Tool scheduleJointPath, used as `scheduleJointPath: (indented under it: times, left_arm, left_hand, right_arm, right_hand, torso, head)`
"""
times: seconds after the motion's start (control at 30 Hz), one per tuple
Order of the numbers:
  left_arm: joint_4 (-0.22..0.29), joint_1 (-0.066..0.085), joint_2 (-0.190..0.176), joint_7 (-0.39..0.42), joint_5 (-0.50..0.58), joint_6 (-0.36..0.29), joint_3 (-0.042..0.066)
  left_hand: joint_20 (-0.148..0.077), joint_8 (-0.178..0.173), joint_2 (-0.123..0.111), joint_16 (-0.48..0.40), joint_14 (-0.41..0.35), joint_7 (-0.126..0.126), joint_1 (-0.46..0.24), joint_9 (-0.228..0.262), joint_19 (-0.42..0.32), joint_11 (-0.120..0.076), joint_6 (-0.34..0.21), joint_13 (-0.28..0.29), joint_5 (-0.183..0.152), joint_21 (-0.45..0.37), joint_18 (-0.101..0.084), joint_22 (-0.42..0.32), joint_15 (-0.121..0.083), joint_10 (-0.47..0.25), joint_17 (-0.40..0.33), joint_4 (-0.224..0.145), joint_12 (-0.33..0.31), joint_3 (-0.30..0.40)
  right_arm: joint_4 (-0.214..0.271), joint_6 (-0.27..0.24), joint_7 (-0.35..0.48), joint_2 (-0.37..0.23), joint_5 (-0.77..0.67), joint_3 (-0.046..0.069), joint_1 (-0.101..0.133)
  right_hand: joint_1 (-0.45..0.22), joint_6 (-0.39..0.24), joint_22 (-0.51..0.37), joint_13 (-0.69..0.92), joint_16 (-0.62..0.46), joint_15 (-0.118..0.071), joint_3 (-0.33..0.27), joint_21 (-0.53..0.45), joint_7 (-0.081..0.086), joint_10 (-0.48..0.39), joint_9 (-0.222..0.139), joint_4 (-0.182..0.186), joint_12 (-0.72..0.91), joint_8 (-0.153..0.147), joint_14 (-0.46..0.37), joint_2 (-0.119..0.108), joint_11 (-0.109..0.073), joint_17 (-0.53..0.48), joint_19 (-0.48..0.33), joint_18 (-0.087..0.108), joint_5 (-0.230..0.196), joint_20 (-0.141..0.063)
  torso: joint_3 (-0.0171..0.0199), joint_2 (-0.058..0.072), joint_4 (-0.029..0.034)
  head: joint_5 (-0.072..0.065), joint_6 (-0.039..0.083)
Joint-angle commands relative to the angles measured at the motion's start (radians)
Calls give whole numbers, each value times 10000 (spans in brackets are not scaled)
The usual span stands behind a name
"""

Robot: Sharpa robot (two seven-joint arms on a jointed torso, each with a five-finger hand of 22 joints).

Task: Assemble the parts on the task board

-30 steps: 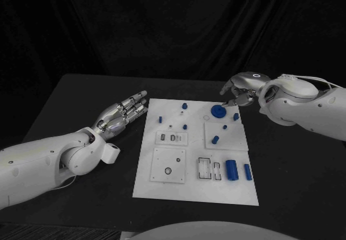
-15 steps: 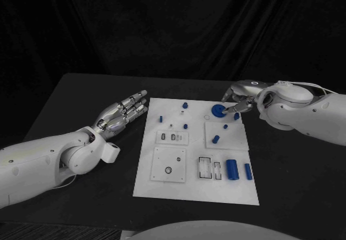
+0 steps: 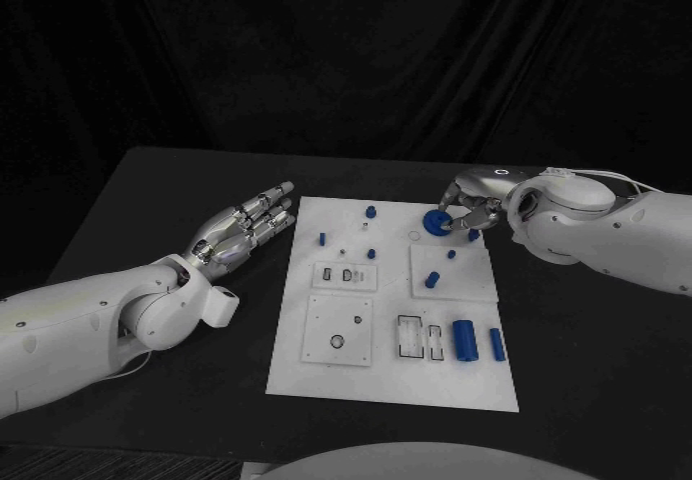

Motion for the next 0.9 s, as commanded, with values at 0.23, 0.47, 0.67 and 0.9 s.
scheduleJointPath:
  times: [0.23,0.47,0.67,0.9]
  left_arm:
    - [11,1,24,86,-5,153,7]
    - [41,1,-9,38,-5,188,7]
    - [69,1,-34,-5,-5,218,7]
    - [82,1,-56,-47,-5,242,7]
  left_hand:
    - [77,52,9,-37,-4,14,-26,-1,-11,75,-10,-17,51,-59,167,-16,91,16,-11,-16,-35,80]
    - [80,52,10,-37,-4,20,-30,-1,-11,85,-15,-17,51,-59,167,-16,105,16,-11,-17,-35,89]
    - [91,58,7,-37,-4,37,-36,2,-10,110,6,-17,53,-58,167,-15,129,16,-11,-23,-35,109]
    - [96,59,6,-37,-4,46,-38,1,-8,121,0,-17,54,-57,168,-14,139,16,-11,-27,-35,118]
  right_arm:
    - [-175,-57,2,179,-29,4,-127]
    - [-434,84,-41,352,-30,5,-294]
    - [-470,2,-70,415,-317,5,-399]
    - [-402,-44,-16,421,-451,6,-449]
  right_hand:
    - [216,339,153,2609,24,-70,217,43,-46,1090,143,-190,24,111,1072,13,-84,2629,-115,-148,687,-20]
    - [401,385,202,2609,24,-54,350,18,-29,1090,196,-383,24,97,1072,-67,-57,2629,-152,-146,797,-15]
    - [335,841,309,2609,24,-80,372,33,-120,1090,442,-448,24,320,1072,-119,-100,2629,-164,-140,557,-20]
    - [340,1249,534,2609,24,-196,452,153,-287,1090,980,-634,24,619,1072,-146,-235,2629,-113,-159,1269,-125]
  torso:
    - [2,-1,0]
    - [0,4,-14]
    - [0,2,-14]
    - [5,-1,-11]
  head:
    - [-28,-31]
    - [1,-35]
    - [14,-33]
    - [-19,-22]
